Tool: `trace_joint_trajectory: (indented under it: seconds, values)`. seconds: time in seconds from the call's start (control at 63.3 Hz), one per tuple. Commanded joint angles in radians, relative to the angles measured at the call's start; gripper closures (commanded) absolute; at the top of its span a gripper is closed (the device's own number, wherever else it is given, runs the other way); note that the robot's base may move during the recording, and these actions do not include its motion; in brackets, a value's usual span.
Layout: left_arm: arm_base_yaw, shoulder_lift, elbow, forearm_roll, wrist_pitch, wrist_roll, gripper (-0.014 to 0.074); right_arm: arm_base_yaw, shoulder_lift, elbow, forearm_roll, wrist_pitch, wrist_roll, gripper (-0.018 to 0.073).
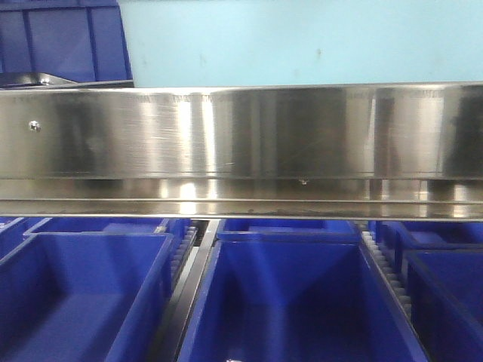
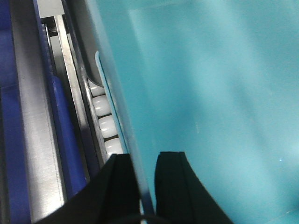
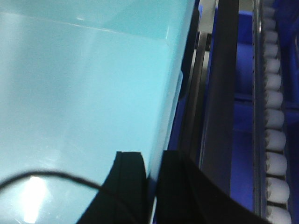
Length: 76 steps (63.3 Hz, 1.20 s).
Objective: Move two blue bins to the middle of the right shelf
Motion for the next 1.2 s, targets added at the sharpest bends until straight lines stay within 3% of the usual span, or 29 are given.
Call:
trace_joint_trajectory:
  seconds: [0.0,0.284,0.379,0.442,0.521,0.616,0.695,0.774,1.073,1.184]
  values:
    - [-0.015,-0.019,-0.012,-0.091,-0.032,0.025,0.0707,0.002,-0.002,-0.006,0.007,-0.014,-0.026,0.0712]
    - [-0.017,-0.019,-0.012,-0.085,-0.032,0.025,0.0707,0.002,-0.002,-0.006,0.007,0.018,-0.026,0.0712]
    - [-0.017,-0.019,-0.012,-0.085,-0.032,0.025,0.0671,0.002,-0.002,-0.006,0.007,0.018,-0.026,0.0655]
    - [-0.017,-0.019,-0.012,-0.085,-0.032,0.025,0.0596,0.002,-0.002,-0.006,0.007,0.018,-0.026,0.0567]
    - [-0.017,-0.019,-0.012,-0.085,-0.032,0.025,0.0475,0.002,-0.002,-0.007,0.007,0.018,-0.026,0.0385]
    - [-0.017,-0.019,-0.012,-0.083,-0.032,0.025,0.0272,0.002,-0.011,-0.007,0.005,0.018,-0.026,0.0129]
    - [-0.017,-0.019,-0.012,-0.078,-0.032,0.025,0.0104,0.002,-0.025,-0.007,0.005,0.009,-0.017,-0.002]
    - [-0.017,-0.025,-0.014,-0.069,-0.032,0.027,-0.0025,0.002,-0.047,-0.007,0.005,0.006,-0.015,-0.0007]
    - [-0.017,-0.107,-0.012,0.059,-0.032,0.032,-0.0005,0.002,-0.13,-0.007,0.005,0.026,0.056,0.0001]
    - [-0.017,-0.14,0.002,0.066,-0.032,0.032,-0.0005,0.002,-0.134,-0.005,0.005,0.074,0.066,0.0001]
